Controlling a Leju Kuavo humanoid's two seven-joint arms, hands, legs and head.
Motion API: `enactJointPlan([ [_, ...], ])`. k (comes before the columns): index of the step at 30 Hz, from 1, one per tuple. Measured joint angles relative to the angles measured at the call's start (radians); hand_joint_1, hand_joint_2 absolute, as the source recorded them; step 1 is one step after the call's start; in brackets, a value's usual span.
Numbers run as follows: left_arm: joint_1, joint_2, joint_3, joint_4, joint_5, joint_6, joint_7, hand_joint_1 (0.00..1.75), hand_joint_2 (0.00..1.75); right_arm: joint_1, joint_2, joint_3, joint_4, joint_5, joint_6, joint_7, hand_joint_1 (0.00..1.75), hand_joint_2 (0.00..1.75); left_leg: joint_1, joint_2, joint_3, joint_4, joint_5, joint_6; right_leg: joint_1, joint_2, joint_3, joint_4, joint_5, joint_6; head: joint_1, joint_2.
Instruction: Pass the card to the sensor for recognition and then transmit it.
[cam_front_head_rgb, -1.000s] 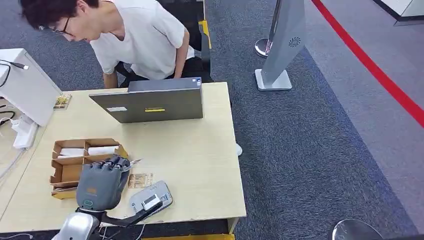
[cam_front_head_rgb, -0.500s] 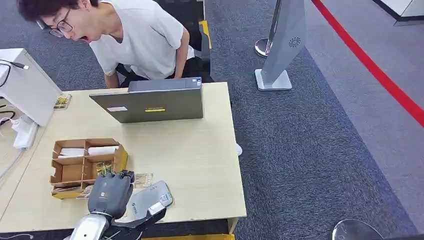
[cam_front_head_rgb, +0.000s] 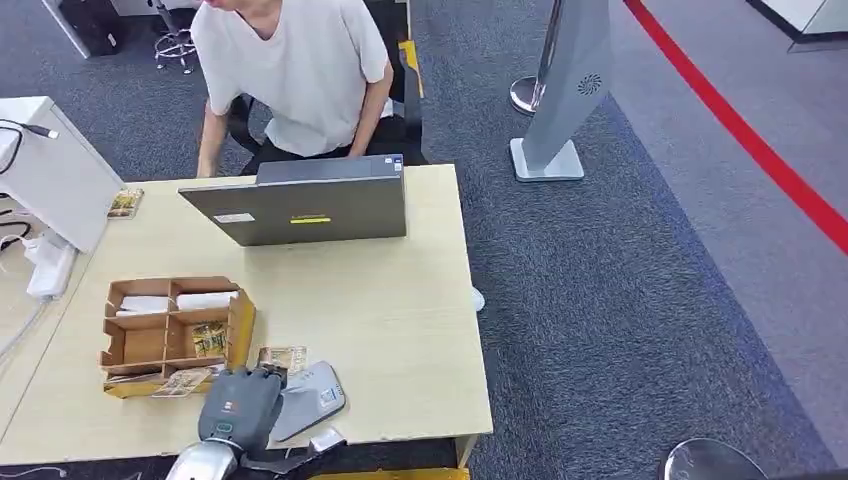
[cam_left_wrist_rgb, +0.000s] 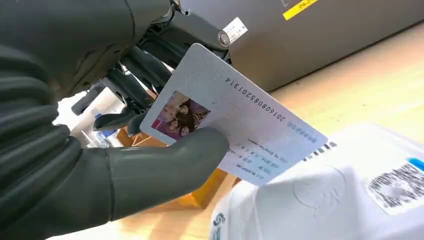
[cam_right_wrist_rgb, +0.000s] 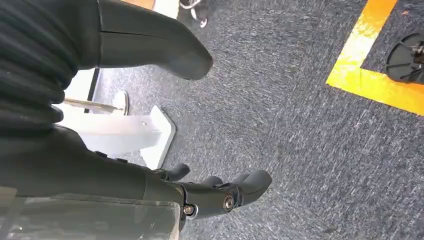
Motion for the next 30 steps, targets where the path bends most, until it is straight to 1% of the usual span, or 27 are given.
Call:
enactJointPlan([
  [4,0.0,-0.004,-0.006,0.0,0.0,-0.024,-0.003,1.75,1.75,-0.002,0.0,-0.01,0.0,0.013,0.0,-0.001,0.0,1.75,0.0,0.0,0.0,0.0,0.0,0.0,0.0,0.0,0.0,0.0,0.0,0.0,0.0,0.0],
  [6,-0.001,-0.004,-0.006,-0.003,0.0,-0.009,0.001,1.75,1.75,-0.002,0.0,-0.016,0.0,0.014,0.0,-0.002,0.0,1.75,0.0,0.0,0.0,0.0,0.0,0.0,0.0,0.0,0.0,0.0,0.0,0.0,0.0,0.0],
  [10,-0.019,0.0,0.0,-0.043,0.0,0.005,0.03,1.75,1.75,-0.001,0.0,-0.029,0.0,0.025,-0.001,-0.003,0.0,1.75,0.0,0.0,0.0,0.0,0.0,0.0,0.0,0.0,0.0,0.0,0.0,0.0,0.0,0.0],
  [12,-0.056,0.016,0.017,-0.077,0.0,0.007,0.038,1.75,1.75,0.0,0.002,-0.035,-0.003,0.037,-0.001,-0.006,0.0,1.75,0.0,0.0,0.0,0.0,0.001,-0.001,0.0,0.0,0.0,0.0,0.0,0.0,0.0,0.0],
  [14,-0.082,0.029,0.036,-0.102,0.0,0.031,0.055,1.75,1.75,0.001,0.003,-0.042,-0.004,0.053,-0.001,-0.011,0.0,1.75,0.0,0.0,0.001,0.0,0.001,-0.002,0.0,0.0,0.0,0.0,0.001,-0.001,-0.001,0.0],
  [15,-0.094,0.045,0.046,-0.112,0.0,0.058,0.074,1.75,1.75,0.002,0.004,-0.046,-0.005,0.059,0.0,-0.012,0.0,1.75,0.001,0.0,0.001,0.0,0.001,-0.002,0.001,0.0,0.0,0.0,0.001,-0.001,0.0,0.0],
  [16,-0.11,0.061,0.053,-0.122,0.0,0.1,0.103,1.75,1.75,0.004,0.004,-0.048,-0.005,0.071,0.0,-0.014,0.0,1.75,0.001,0.0,0.0,0.0,0.002,-0.002,0.001,0.0,0.0,0.001,0.001,-0.001,0.0,0.0],
  [17,-0.13,0.085,0.062,-0.136,0.0,0.141,0.135,1.75,1.75,0.004,0.004,-0.049,-0.005,0.08,0.0,-0.018,0.0,1.75,0.001,0.0,0.0,0.0,0.002,-0.003,0.001,0.0,0.0,0.001,0.0,-0.001,0.0,0.0],
  [18,-0.154,0.11,0.073,-0.149,0.0,0.166,0.149,1.75,1.75,0.005,0.004,-0.051,-0.005,0.087,0.001,-0.022,0.0,1.75,0.002,0.0,0.0,0.0,0.002,-0.003,0.002,0.0,0.0,0.001,0.001,-0.001,0.0,0.0],
  [20,-0.181,0.137,0.101,-0.166,0.0,0.171,0.145,1.75,1.75,0.005,0.004,-0.055,-0.005,0.087,0.001,-0.025,0.0,1.75,0.001,0.0,0.001,0.0,0.002,-0.003,0.001,0.0,0.0,0.001,0.001,-0.001,-0.001,0.0],
  [22,-0.192,0.161,0.112,-0.177,0.0,0.176,0.175,1.75,1.75,0.006,0.004,-0.056,-0.005,0.098,0.002,-0.026,0.0,1.75,0.002,0.0,0.0,0.0,0.002,-0.003,0.002,0.0,0.0,0.001,0.001,-0.001,0.0,0.0],
  [24,-0.212,0.199,0.12,-0.182,0.0,0.174,0.208,1.75,1.75,0.007,0.004,-0.056,-0.005,0.108,0.004,-0.028,0.0,1.75,0.002,0.0,0.0,0.0,0.002,-0.003,0.002,0.0,0.0,0.001,0.001,-0.002,0.0,0.0],
  [27,-0.242,0.252,0.164,-0.182,0.0,0.158,0.208,1.75,1.75,0.007,0.004,-0.059,-0.005,0.122,0.008,-0.032,0.0,1.75,0.002,0.0,0.0,0.0,0.002,-0.003,0.002,0.0,0.0,0.001,0.001,-0.002,0.0,0.0],
  [30,-0.256,0.287,0.21,-0.175,0.0,0.151,0.205,1.75,1.75,0.007,0.004,-0.067,-0.005,0.129,0.01,-0.034,0.0,1.75,0.002,0.0,0.0,0.0,0.002,-0.003,0.002,0.0,-0.001,0.001,0.001,-0.002,0.0,0.0],
])
